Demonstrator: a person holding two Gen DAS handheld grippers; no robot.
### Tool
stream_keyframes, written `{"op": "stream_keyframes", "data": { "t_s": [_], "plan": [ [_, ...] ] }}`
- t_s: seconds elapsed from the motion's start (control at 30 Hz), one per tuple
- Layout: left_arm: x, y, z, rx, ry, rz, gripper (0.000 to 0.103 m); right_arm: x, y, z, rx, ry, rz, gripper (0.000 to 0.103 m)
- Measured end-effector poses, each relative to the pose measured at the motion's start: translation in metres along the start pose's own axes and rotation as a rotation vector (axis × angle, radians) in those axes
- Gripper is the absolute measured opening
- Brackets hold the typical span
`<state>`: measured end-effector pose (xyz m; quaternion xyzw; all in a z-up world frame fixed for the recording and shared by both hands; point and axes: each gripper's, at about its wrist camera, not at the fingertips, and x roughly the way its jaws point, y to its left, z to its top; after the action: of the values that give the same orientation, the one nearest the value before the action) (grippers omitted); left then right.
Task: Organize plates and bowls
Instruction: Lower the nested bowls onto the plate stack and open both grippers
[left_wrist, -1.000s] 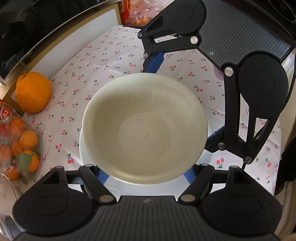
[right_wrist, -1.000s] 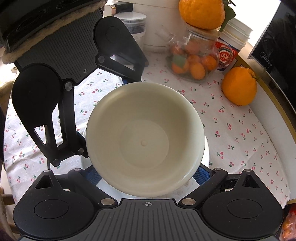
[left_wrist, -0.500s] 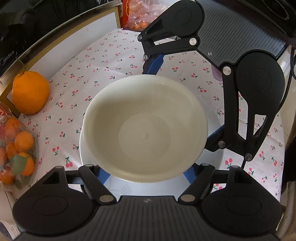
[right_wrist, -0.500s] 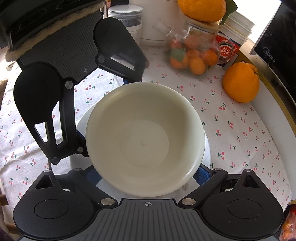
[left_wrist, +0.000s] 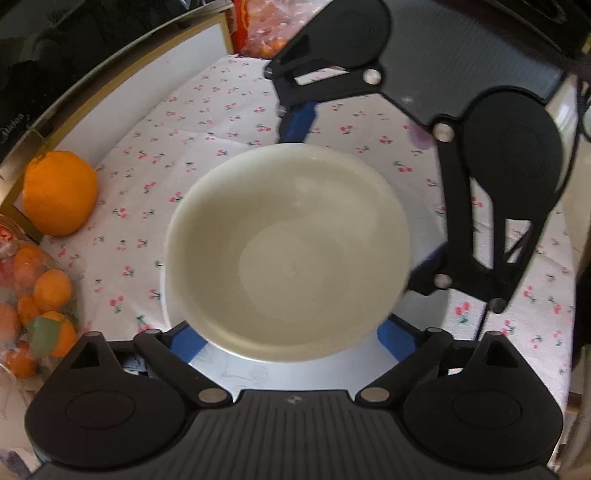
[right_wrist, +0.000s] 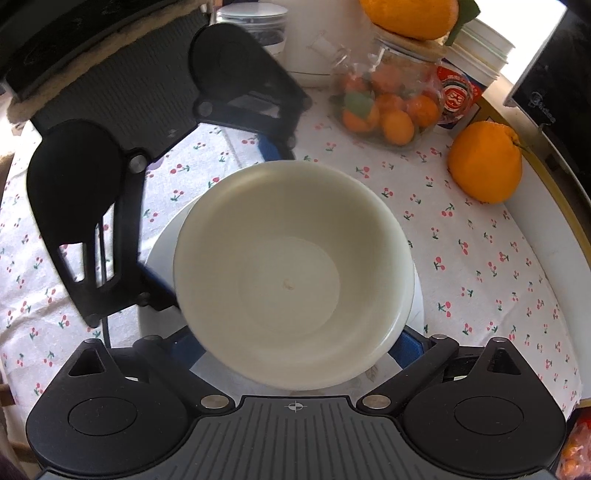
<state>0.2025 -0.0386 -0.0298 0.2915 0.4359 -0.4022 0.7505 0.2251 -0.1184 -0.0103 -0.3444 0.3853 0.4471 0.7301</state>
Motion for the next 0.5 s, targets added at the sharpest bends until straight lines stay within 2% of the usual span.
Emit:
{"op": "stream_keyframes", "data": {
  "t_s": [0.17, 0.5],
  "plan": [
    [-0.002, -0.003, -0.001, 0.010, -0.003, -0.016, 0.100, -0.002, 0.000, -0.001, 0.005, 0.002, 0.010, 0.100],
    [-0.009, -0.007, -0.003, 0.002, 0.009, 0.005, 0.100, -0.015, -0.001, -0.008, 0.026, 0.001, -0.018, 0.100]
  ]
}}
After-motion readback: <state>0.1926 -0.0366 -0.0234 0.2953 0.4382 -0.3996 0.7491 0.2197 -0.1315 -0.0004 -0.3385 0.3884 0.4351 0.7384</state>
